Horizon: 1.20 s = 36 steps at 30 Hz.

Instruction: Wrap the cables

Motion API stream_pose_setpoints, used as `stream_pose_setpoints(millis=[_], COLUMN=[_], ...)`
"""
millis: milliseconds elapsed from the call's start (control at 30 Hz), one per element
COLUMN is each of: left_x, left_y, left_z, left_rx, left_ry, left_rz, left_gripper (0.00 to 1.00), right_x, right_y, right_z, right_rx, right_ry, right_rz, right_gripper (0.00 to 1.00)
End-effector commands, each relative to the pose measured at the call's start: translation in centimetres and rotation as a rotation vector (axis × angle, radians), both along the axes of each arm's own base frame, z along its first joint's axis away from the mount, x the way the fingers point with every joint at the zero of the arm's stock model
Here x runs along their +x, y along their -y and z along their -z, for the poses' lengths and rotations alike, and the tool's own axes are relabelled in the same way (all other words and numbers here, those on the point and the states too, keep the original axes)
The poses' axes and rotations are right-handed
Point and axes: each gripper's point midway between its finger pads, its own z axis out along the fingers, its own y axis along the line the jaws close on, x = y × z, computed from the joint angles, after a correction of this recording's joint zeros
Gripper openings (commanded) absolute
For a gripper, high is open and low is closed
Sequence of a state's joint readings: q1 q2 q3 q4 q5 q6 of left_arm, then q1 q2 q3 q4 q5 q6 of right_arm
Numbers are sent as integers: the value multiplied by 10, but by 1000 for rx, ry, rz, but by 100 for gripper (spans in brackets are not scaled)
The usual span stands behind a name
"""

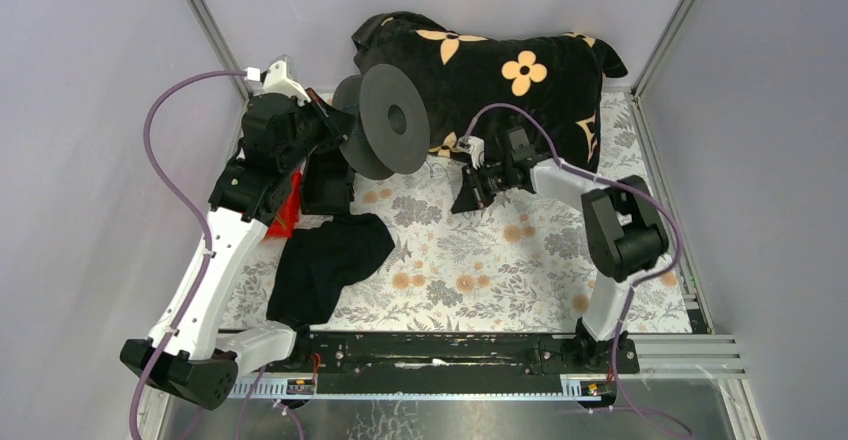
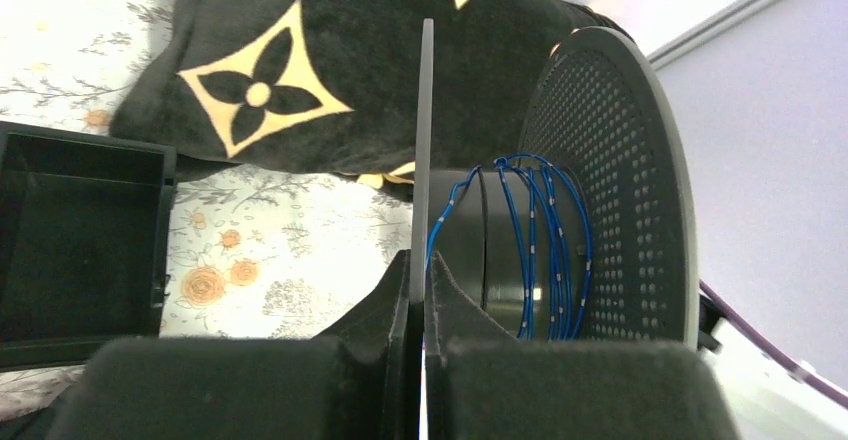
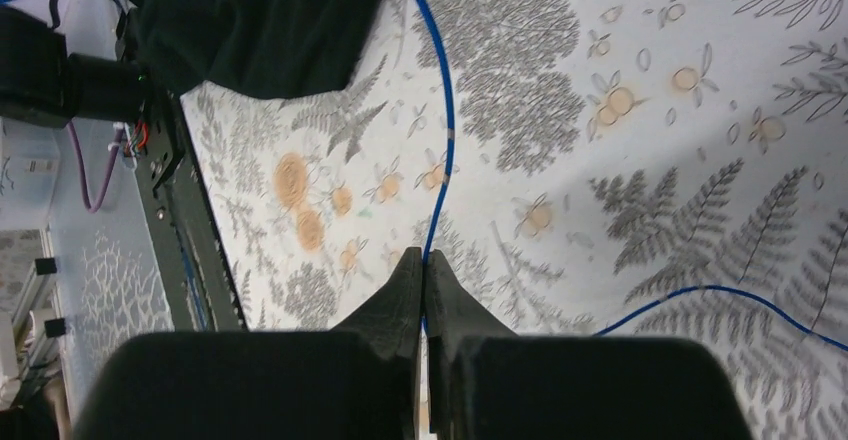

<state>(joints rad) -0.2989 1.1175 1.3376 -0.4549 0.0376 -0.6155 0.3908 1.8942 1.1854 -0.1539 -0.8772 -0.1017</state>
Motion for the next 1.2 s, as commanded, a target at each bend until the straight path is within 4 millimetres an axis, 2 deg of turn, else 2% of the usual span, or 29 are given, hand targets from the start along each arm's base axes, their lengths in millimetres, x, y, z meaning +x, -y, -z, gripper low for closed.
stream_pose_setpoints(millis=[0, 267, 500, 667, 1000, 1167], left_x=[15, 31, 40, 46, 52, 54], left_y=[-21, -42, -53, -62, -66, -66], left_z=[-34, -14, -15, -14, -1, 6], left_rx=[-5, 7, 14, 58, 153, 220], left_ry=[97, 52, 57, 76, 77, 75], left_rz=[-124, -236, -289, -329, -326, -332], left_gripper=[0, 0, 0, 0, 0, 0], right_x=[-30, -77, -121, -145, -166, -169], right_y=[10, 16, 0, -15, -44, -51], right_z=[-29, -51, -64, -85, -137, -169], right_rx=[7, 7, 16, 47, 123, 141], right_ry=[44, 90, 149, 219, 352, 393], right_rz=[-55, -142, -283, -394, -545, -565], right_gripper=[0, 0, 0, 0, 0, 0])
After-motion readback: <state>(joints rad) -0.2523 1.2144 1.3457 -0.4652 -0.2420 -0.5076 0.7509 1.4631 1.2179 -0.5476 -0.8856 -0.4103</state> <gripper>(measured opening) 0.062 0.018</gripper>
